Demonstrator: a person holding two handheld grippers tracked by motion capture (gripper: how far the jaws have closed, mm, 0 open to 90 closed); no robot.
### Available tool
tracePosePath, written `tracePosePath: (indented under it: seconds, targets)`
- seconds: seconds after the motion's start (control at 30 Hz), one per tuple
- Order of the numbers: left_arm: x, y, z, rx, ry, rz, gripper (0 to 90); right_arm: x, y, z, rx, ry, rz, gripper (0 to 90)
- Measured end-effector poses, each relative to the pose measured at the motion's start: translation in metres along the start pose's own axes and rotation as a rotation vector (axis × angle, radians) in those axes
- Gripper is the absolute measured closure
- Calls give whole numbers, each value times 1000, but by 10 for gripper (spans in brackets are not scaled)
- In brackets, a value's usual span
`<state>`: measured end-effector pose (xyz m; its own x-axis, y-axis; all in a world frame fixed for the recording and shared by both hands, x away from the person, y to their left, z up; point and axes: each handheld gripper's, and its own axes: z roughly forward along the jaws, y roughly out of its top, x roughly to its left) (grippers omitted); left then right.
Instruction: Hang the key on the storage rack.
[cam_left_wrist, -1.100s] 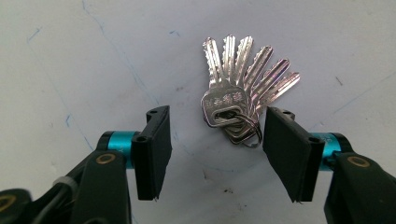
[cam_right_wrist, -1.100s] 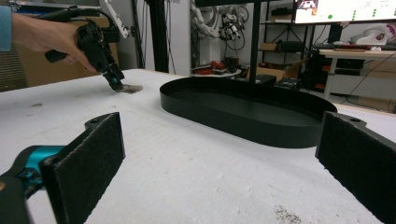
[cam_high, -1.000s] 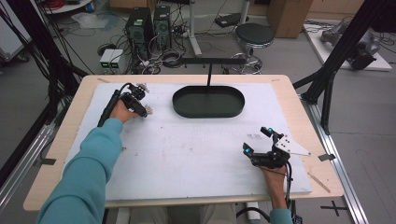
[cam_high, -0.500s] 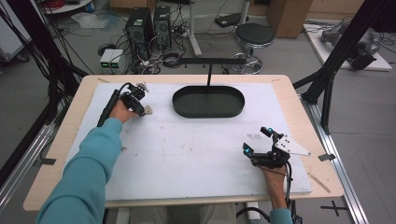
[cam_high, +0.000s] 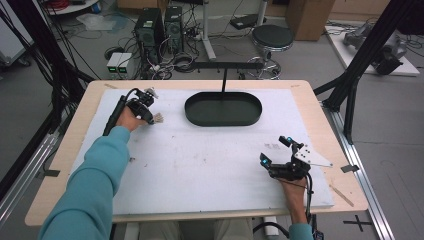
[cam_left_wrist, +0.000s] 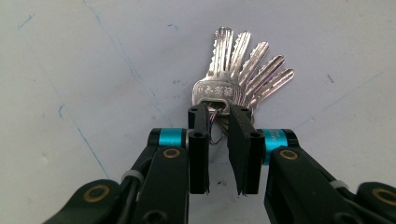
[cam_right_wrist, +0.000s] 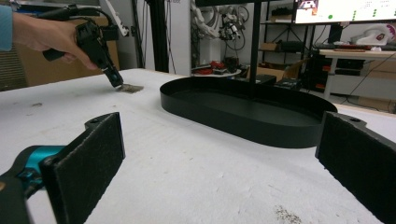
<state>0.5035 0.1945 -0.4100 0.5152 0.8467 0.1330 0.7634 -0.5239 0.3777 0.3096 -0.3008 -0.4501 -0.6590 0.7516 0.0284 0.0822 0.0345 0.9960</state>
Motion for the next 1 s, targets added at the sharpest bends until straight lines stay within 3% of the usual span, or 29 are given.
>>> tracePosePath:
  seconds: [0.13,0.87,1.0]
  targets:
    - [4,-1,0,0,-18,-28,735,0,0,0,0,0,0,5]
    - [5,-1,0,-2,-63,-25,872,0,0,0,0,0,1,5]
    - [7,-2,-1,1,-76,-48,877,0,0,0,0,-2,-2,5]
